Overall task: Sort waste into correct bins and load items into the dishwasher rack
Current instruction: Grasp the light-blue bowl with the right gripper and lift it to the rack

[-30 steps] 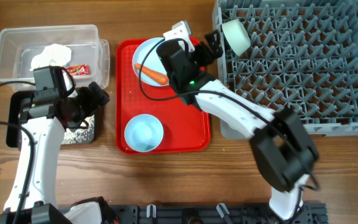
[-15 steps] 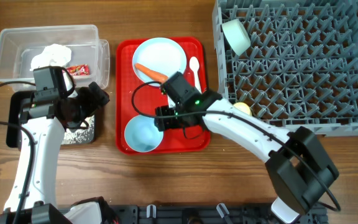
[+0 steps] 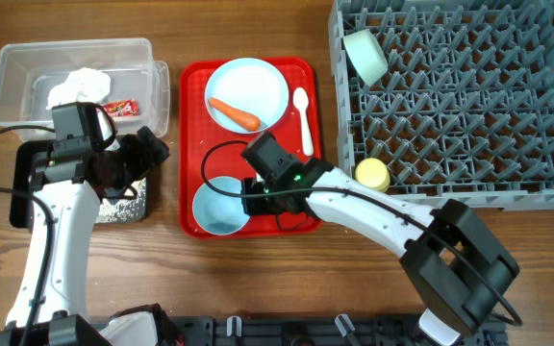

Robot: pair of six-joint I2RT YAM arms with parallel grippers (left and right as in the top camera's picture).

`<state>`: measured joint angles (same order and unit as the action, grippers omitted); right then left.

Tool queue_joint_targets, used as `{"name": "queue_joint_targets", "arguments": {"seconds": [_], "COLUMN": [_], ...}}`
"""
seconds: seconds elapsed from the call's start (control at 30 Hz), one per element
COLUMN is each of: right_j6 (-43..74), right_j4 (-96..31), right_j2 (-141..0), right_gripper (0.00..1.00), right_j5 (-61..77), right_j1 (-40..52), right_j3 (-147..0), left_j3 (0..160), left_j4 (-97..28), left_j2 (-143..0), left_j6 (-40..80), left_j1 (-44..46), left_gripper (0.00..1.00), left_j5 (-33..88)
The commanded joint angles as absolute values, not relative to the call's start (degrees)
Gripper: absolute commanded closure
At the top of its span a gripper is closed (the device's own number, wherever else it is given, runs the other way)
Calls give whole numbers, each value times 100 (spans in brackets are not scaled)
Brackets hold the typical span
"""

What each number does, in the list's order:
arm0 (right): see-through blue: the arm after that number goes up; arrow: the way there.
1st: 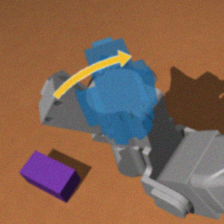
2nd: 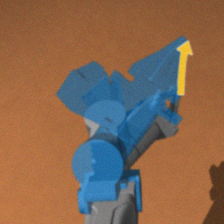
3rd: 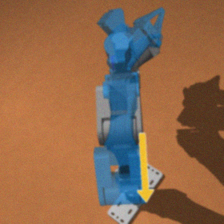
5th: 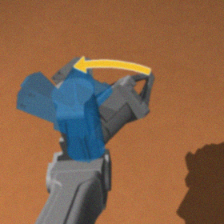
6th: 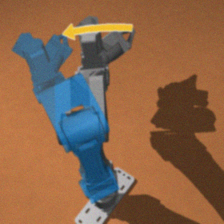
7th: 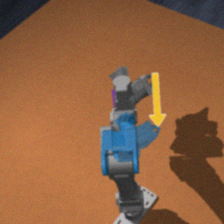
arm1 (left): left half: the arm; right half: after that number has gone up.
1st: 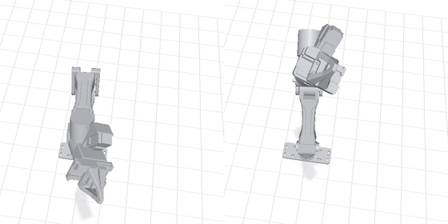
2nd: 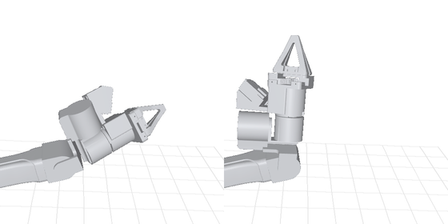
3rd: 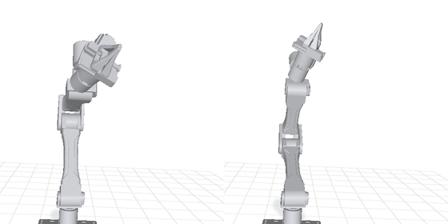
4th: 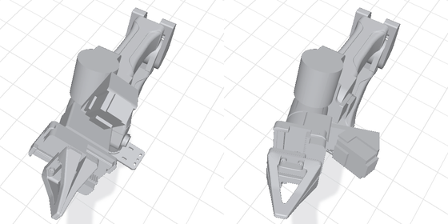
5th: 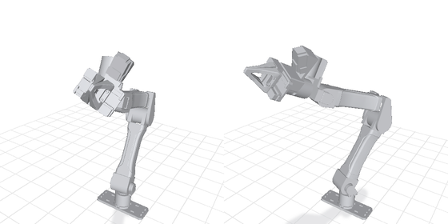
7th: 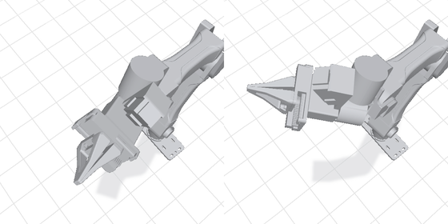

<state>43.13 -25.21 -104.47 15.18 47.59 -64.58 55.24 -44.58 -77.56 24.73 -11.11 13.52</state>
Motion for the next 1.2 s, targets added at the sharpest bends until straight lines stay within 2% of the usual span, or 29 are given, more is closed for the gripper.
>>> {"name": "queue_joint_targets", "arguments": {"seconds": [0.0, 0.07, 0.13, 0.17, 0.2, 0.27, 0.3, 0.4, 0.5, 0.7, 0.77, 0.97, 1.07, 1.17], "right_j6": [4438, 4523, 4525, 4600, 4689, 4729, 4766, 4801, 4801, 4117, 3898, 3227, 2377, 279], "right_j4": [-2515, -2569, -2556, -2554, -2556, -2547, -2530, -2506, -2486, -2687, -3076, -3435, -3365, -2655], "right_j2": [-10556, -10556, -10556, -10560, -10567, -10619, -10650, -10654, -10652, -10392, -9636, -7247, -7179, -7946], "right_gripper": [89, 96, 96, 91, 82, 80, 80, 92, 96, 96, 96, 96, 96, 96], "right_j5": [1372, 1326, 1326, 1286, 1232, 1221, 1221, 1221, 1223, 1302, 364, -3889, -6530, -7516], "right_j1": [4768, 4768, 4768, 4768, 4772, 4772, 4772, 4772, 4772, 4530, 4093, 3024, 2958, 2950], "right_j3": [-6416, -6416, -6416, -6416, -6416, -6416, -6416, -6414, -6416, -6659, -6724, -6726, -6722, -6722], "left_j3": [5540, 5540, 5540, 5540, 5540, 5540, 5540, 5540, 5540, 5540, 5540, 5540, 5540, 5540], "left_j4": [-4445, -4445, -4445, -4445, -4445, -4445, -4445, -4445, -4445, -4445, -4445, -4445, -4445, -4445], "left_j2": [-7703, -7703, -7703, -7703, -7703, -7703, -7703, -7703, -7703, -7703, -7703, -7703, -7703, -7703], "left_j6": [2467, 2467, 2467, 2467, 2467, 2467, 2467, 2467, 2467, 2467, 2467, 2467, 2467, 2467], "left_j1": [-1138, -1138, -1138, -1138, -1138, -1138, -1138, -1138, -1138, -1138, -1138, -1138, -1138, -1138], "left_gripper": [0, 0, 0, 0, 0, 0, 0, 0, 0, 0, 0, 0, 0, 0], "left_j5": [1341, 1339, 1341, 1341, 1341, 1339, 1341, 1341, 1339, 1341, 1341, 1341, 1339, 1339]}}
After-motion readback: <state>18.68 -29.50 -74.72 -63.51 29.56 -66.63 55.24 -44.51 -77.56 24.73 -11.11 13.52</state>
